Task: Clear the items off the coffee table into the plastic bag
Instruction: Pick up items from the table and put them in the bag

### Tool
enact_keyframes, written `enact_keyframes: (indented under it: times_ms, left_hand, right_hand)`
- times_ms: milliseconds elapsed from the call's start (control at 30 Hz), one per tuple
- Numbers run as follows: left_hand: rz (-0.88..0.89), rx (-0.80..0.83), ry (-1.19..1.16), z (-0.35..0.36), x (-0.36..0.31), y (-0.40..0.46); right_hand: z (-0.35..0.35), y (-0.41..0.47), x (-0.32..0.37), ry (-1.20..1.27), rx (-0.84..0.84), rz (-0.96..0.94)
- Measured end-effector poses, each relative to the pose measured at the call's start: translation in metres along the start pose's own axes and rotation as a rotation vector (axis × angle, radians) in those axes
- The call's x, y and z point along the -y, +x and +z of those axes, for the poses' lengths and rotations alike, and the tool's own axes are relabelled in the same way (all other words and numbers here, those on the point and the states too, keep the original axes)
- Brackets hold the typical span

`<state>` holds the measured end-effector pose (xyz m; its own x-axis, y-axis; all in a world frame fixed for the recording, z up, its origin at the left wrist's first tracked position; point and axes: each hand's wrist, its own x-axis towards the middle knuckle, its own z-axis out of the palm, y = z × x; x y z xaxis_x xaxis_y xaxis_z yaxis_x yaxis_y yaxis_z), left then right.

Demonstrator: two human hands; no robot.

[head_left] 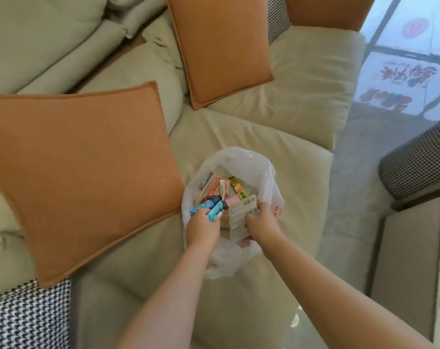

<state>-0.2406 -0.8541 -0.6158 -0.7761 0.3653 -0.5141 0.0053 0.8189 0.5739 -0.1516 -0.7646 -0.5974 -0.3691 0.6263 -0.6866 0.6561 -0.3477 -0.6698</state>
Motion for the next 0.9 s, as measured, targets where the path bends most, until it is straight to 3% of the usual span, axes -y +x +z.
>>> enact_keyframes:
  times_ms: [233, 467, 667, 900]
  left_hand:
    - [-0.016, 0.026, 0.0, 0.02, -0.009, 0.03]
    - [0.037, 0.093, 0.124, 0.028, -0.027, 0.006]
    - [0.222, 0.197, 0.362, 0.049, -0.05, -0.042]
    - [0.483, 0.392, 0.701, 0.099, -0.061, -0.108]
  right_hand:
    - [0.008, 0.039, -0.003, -0.029, 0.052, -0.07]
    - [-0.024, 0.031, -0.013, -0.12, 0.04, -0.109]
    - [-0.08, -0.014, -0.051, -0.533, 0.065, -0.231]
    - [-0.149, -0.075, -0.128, -0.589, -0.157, -0.083]
